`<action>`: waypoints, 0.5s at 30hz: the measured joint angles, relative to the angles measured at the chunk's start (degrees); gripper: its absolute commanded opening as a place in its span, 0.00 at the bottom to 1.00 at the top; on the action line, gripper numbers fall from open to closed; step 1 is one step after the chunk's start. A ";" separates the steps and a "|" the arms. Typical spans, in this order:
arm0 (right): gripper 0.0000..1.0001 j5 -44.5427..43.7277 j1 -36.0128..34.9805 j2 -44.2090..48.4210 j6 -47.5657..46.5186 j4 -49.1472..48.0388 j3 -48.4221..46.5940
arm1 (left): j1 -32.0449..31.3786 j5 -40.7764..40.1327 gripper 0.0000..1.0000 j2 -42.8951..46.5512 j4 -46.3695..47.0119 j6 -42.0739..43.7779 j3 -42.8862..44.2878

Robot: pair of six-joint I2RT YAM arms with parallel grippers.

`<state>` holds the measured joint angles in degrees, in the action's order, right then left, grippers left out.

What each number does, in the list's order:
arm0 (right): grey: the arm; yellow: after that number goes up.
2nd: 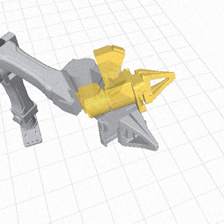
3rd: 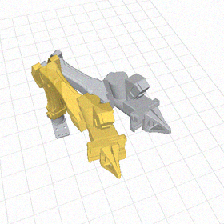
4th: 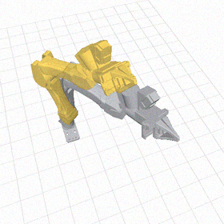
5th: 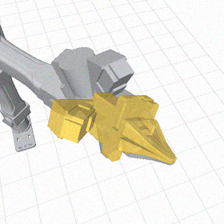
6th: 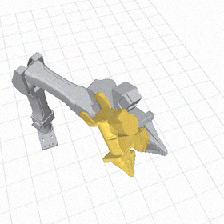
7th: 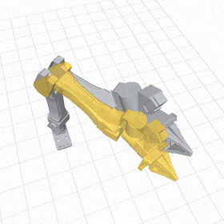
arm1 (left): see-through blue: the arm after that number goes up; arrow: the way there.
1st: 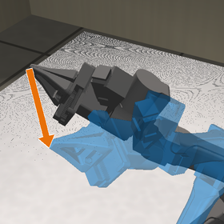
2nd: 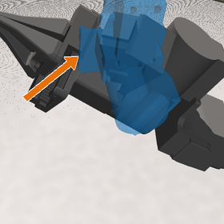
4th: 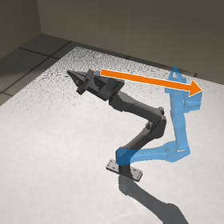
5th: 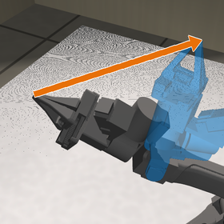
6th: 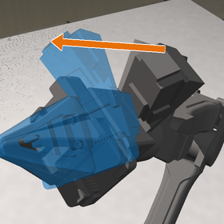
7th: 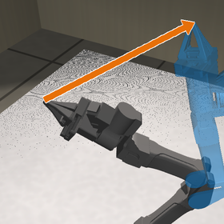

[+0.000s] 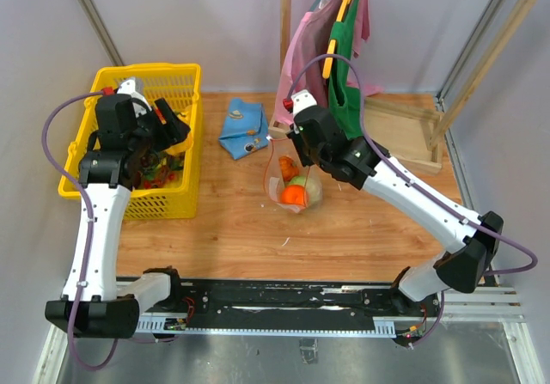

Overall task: Place the food in the zip-top bag and seal the zipper
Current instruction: Place the fake vegetable in the zipper food storage bag.

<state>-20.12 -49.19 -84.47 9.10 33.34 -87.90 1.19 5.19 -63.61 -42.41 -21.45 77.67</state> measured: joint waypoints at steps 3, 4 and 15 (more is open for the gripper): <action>0.01 -1.53 -0.39 -0.46 0.22 1.14 -0.70 | -1.79 2.89 0.40 1.05 0.96 -0.04 0.83; 0.01 -1.99 -0.59 -0.52 0.46 1.38 -0.79 | -2.45 3.93 0.40 1.46 1.57 -0.17 0.96; 0.01 -2.58 -0.98 -0.87 4.28 1.75 -0.87 | -16.65 10.58 0.39 5.90 11.76 -5.66 -1.60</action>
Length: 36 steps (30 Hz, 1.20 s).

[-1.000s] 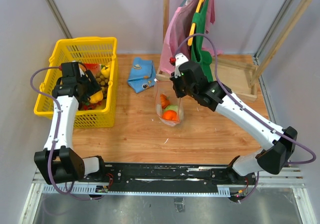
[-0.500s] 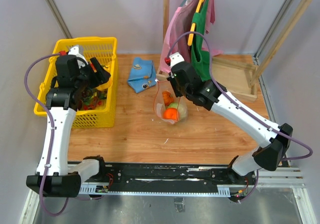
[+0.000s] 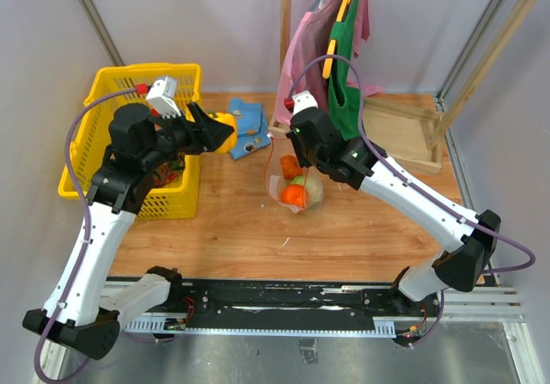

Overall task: Place the food in the zip-top bag and seal the zipper
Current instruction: Place the fake vegetable in the zipper food storage bag.

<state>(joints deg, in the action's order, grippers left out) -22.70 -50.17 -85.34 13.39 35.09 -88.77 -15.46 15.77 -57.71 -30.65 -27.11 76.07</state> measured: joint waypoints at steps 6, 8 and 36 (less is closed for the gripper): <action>0.01 0.20 0.00 -0.22 1.44 -0.02 0.00 | -8.33 -0.70 0.39 0.94 7.06 -4.81 -6.14; 0.01 0.31 0.00 -0.22 1.81 -0.07 0.00 | -11.78 -1.95 0.39 0.44 8.92 -6.49 -7.91; 0.01 5.77 0.00 1.88 2.93 -3.98 2.97 | -31.15 -28.65 0.44 -11.21 19.63 -19.43 -17.11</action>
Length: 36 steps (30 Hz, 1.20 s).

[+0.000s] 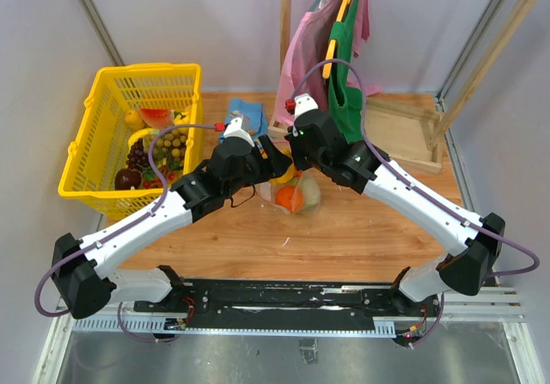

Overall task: Place the food in the zip-top bag and seal the zipper
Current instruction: Place the fake vegetable in the zipper food storage bag.

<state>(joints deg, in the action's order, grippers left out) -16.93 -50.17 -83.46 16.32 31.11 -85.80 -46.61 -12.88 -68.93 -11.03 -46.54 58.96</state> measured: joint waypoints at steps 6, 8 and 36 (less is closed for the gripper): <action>0.01 2.73 0.00 0.00 0.33 -0.66 0.22 | -0.04 -5.64 0.51 -1.86 0.37 -0.74 0.00; 0.01 3.21 0.00 0.00 0.48 -0.85 0.28 | -0.04 -6.60 0.55 -2.40 0.96 -0.83 0.00; 0.01 4.07 0.00 0.96 2.08 -1.99 2.32 | -1.27 -4.57 0.83 3.10 -1.38 1.51 -0.81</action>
<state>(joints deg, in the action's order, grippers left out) -12.86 -50.17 -82.50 18.39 29.12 -83.48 -47.88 -17.45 -65.82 -12.40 -45.04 58.15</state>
